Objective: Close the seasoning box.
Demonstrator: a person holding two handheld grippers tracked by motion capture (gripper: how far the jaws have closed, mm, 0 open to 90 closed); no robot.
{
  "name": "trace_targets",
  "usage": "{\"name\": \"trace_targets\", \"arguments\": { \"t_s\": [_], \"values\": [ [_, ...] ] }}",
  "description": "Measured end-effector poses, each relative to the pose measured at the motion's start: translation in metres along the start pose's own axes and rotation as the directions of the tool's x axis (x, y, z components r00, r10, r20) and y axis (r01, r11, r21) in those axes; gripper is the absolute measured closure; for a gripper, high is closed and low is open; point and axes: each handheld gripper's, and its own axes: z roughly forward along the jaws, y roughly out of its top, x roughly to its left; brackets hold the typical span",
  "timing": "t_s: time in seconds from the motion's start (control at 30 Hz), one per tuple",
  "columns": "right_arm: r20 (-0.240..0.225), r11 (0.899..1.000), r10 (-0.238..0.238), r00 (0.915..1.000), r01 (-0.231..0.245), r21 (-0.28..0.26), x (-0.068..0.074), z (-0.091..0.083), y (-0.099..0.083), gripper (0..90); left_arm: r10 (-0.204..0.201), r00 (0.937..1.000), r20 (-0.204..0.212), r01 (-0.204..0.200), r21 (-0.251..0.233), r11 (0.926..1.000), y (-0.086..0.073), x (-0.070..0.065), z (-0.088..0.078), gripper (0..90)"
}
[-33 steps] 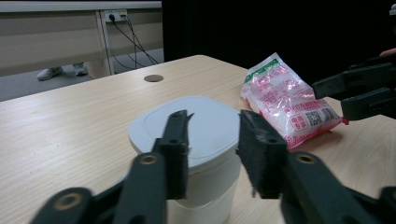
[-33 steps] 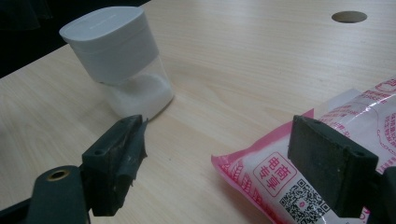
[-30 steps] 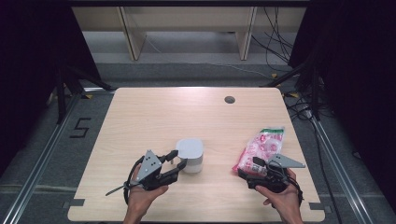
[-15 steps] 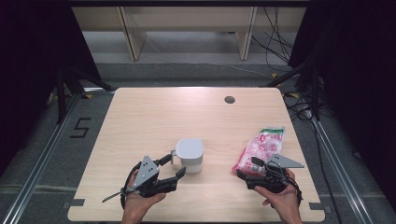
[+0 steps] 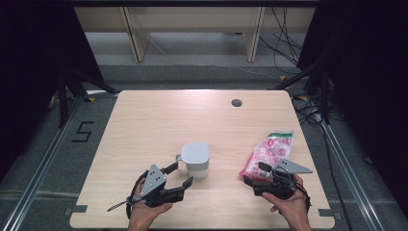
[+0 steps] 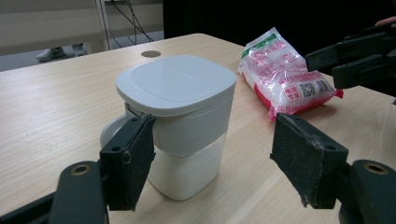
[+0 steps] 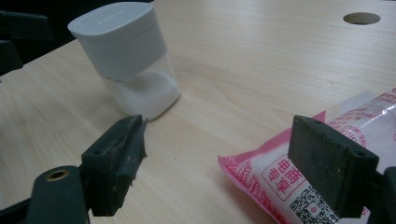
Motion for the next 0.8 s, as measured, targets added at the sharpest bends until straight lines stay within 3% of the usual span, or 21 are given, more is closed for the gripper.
{"name": "trace_targets", "arguments": {
  "t_s": [0.1,0.13,0.17,0.23,0.27,0.37,0.4,0.5,0.53,0.57,0.6,0.7,0.77,0.8],
  "values": [
    [-0.003,1.0,0.0,1.0,0.0,0.011,0.0,-0.001,0.0,19.6,-0.003,1.0,-0.007,0.003,0.004,1.0,-0.001,-0.002,0.0,28.9],
    [-0.02,0.998,0.056,0.9983,-0.055,0.011,0.005,-0.001,-0.001,19.5,0.002,1.0,-0.003,-0.002,0.001,1.0,-0.003,-0.002,0.001,28.8],
    [-0.016,0.999,0.051,0.9986,-0.05,0.015,0.004,-0.001,-0.001,19.6,0.017,0.9998,-0.002,-0.017,0.009,0.9998,-0.003,-0.002,0.0,28.7],
    [-0.018,0.998,0.053,0.9984,-0.053,0.019,0.005,-0.001,-0.001,19.5,-0.004,1.0,-0.007,0.004,0.014,0.9999,-0.006,-0.005,0.0,28.6],
    [-0.017,1.0,0.007,0.9998,-0.007,0.012,0.003,-0.001,0.0,19.5,0.009,1.0,0.004,-0.009,0.009,0.9999,-0.007,-0.004,0.001,28.4],
    [-0.011,1.0,-0.002,0.9999,0.002,0.006,0.003,0.001,0.0,19.2,-0.007,0.9999,-0.007,0.007,0.026,0.9996,-0.012,-0.005,0.002,28.4],
    [-0.012,1.0,0.003,0.9999,-0.003,0.006,0.004,0.0,-0.001,18.9,0.021,0.9997,0.011,-0.021,0.023,0.9995,-0.013,-0.003,0.002,28.4],
    [-0.007,1.0,-0.001,1.0,0.001,0.007,0.006,0.001,-0.001,18.9,-0.006,1.0,0.003,0.006,0.028,0.9996,-0.016,-0.005,0.002,28.4],
    [-0.021,1.0,0.022,0.9995,-0.022,0.015,0.009,0.0,-0.001,18.9,0.024,0.9997,0.004,-0.024,0.023,0.9995,-0.017,-0.003,0.003,28.4],
    [-0.021,1.0,0.022,0.9995,-0.022,0.015,0.009,0.0,-0.001,18.9,0.024,0.9997,0.004,-0.024,0.023,0.9995,-0.017,-0.003,0.003,28.3],
    [-0.009,1.0,-0.02,0.9998,0.02,0.006,0.007,0.001,-0.001,18.7,0.027,0.9996,-0.012,-0.027,0.032,0.9991,-0.018,-0.004,0.002,28.3],
    [-0.009,1.0,0.002,1.0,-0.002,0.023,0.011,0.0,-0.001,18.7,0.004,0.9999,-0.009,-0.004,0.022,0.9997,-0.019,-0.008,0.002,27.7],
    [-0.018,1.0,-0.021,0.9996,0.022,0.016,0.009,0.001,-0.001,18.6,0.012,0.9999,-0.009,-0.012,0.034,0.9994,-0.019,-0.009,0.0,27.5],
    [-0.006,0.999,-0.034,0.9994,0.034,0.02,0.01,0.002,-0.002,18.4,0.009,0.9999,0.005,-0.009,0.016,0.9998,-0.019,-0.012,0.0,27.4]
  ]
}}
